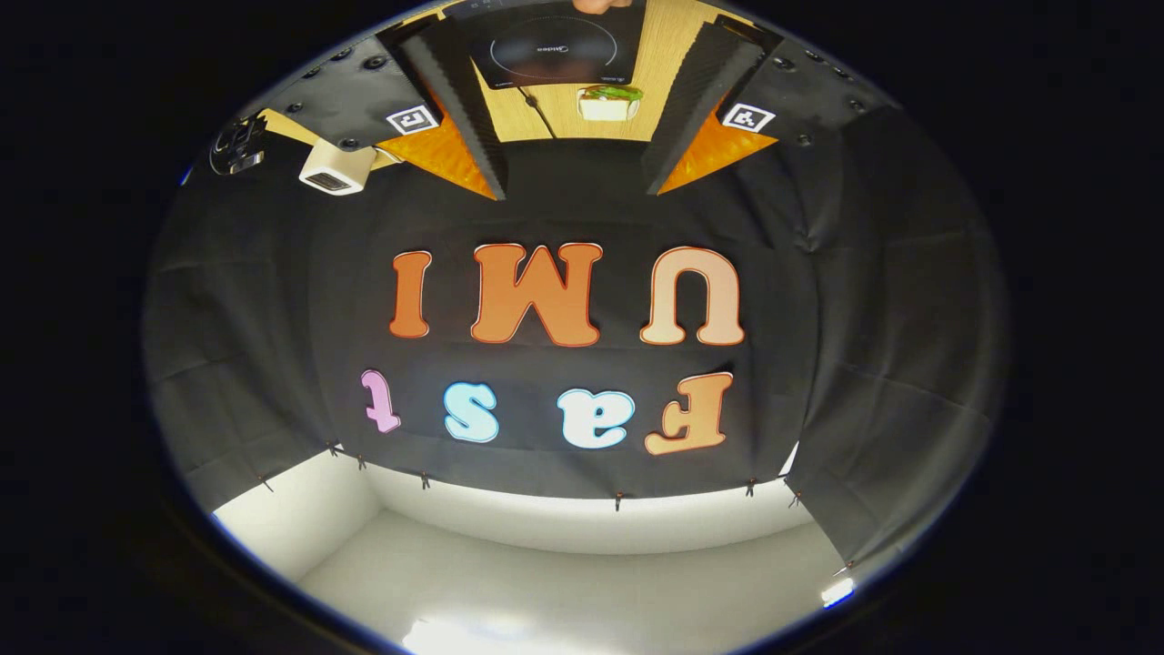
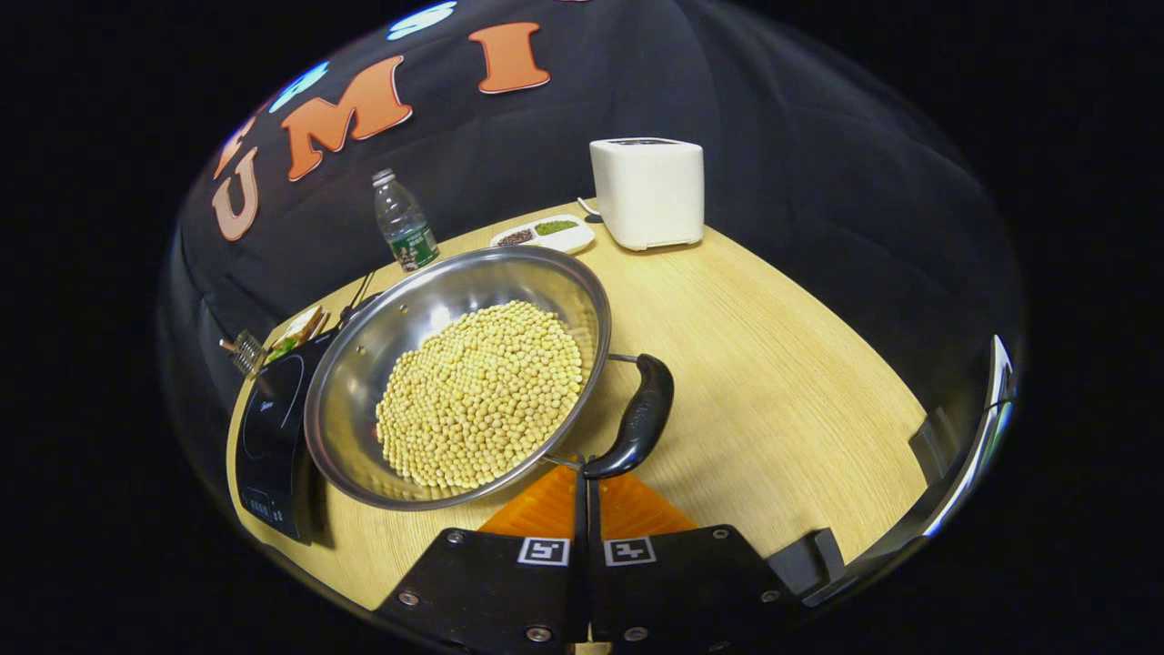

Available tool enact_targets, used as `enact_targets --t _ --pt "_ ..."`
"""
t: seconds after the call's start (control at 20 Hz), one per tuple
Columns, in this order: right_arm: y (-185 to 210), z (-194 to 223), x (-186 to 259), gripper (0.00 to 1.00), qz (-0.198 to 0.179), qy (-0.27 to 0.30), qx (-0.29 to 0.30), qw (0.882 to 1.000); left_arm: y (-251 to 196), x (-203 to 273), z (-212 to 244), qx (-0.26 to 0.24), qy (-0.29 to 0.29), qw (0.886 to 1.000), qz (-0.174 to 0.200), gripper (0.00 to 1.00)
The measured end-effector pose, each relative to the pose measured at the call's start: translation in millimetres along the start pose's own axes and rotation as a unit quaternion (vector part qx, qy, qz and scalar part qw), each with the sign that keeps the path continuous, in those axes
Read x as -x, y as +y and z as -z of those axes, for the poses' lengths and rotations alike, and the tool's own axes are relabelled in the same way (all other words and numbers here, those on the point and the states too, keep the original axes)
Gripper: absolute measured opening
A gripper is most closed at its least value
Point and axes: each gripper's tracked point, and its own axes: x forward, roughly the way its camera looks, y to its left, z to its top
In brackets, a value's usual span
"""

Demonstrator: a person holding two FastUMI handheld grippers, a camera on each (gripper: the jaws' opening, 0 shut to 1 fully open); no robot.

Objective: First push the handle of the pot to place it horizontally, then grasp the pot with both hands and set it on the induction cooktop.

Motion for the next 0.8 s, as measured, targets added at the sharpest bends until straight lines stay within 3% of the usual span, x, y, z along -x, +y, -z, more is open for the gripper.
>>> enact_targets --t 0.8 --pt "-15.7 -41.4 -41.3 0.0 0.037 -0.005 -0.034 0.999 -1.6 -30.1 14.3 0.003 0.018 1.0 -0.002 0.97"
